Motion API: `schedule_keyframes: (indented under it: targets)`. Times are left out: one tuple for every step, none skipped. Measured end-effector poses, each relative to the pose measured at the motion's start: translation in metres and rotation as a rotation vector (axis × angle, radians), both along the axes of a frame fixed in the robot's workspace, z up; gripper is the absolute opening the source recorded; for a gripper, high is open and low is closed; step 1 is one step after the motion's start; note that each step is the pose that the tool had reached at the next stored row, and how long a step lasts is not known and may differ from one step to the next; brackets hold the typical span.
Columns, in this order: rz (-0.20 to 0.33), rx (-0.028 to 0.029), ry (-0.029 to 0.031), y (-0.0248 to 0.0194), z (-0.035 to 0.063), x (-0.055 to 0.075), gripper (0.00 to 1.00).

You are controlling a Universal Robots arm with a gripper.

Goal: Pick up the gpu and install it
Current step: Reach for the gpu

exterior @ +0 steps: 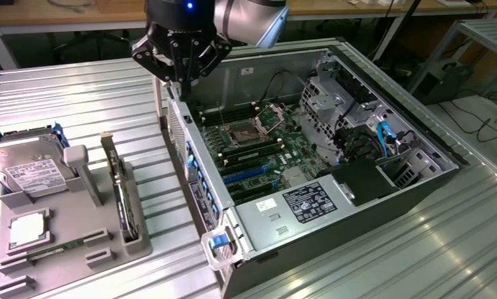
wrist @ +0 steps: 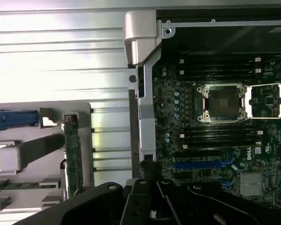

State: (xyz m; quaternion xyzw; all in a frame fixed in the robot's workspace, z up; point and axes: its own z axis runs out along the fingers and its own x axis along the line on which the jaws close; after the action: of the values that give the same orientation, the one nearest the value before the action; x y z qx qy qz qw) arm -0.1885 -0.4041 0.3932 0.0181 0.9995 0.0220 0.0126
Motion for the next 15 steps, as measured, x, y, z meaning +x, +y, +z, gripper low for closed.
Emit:
schedule_keyframes:
  targets:
    - [0.001,0.0000,-0.0001,-0.0002,0.0000,-0.002,0.11]
    - [0.002,0.0000,0.0000,-0.0004,0.0000,-0.003,0.11]
    - [0.003,-0.0001,0.0000,-0.0008,0.0000,-0.005,0.11]
    - [0.004,-0.0001,0.0000,-0.0012,0.0000,-0.007,0.11]
    - [0.006,0.0000,0.0000,-0.0017,0.0000,-0.009,0.11]
    - [0.008,0.0000,-0.0001,-0.0022,0.0000,-0.011,0.11]
    - [0.009,0.0000,0.0000,-0.0027,0.0000,-0.012,0.11]
    - [0.011,0.0000,-0.0001,-0.0034,-0.0001,-0.014,0.11]
    - [0.013,0.0001,-0.0001,-0.0043,-0.0001,-0.015,0.11]
    - [0.015,0.0000,0.0000,-0.0056,-0.0001,-0.017,0.11]
    - [0.018,0.0000,-0.0001,-0.0078,-0.0003,-0.020,0.11]
    - [0.020,0.0000,0.0000,-0.0093,-0.0004,-0.022,0.11]
    - [0.021,0.0002,-0.0001,-0.0104,-0.0005,-0.024,0.11]
    - [0.022,0.0005,-0.0001,-0.0114,-0.0005,-0.026,0.11]
    - [0.022,0.0008,-0.0002,-0.0120,-0.0007,-0.028,0.11]
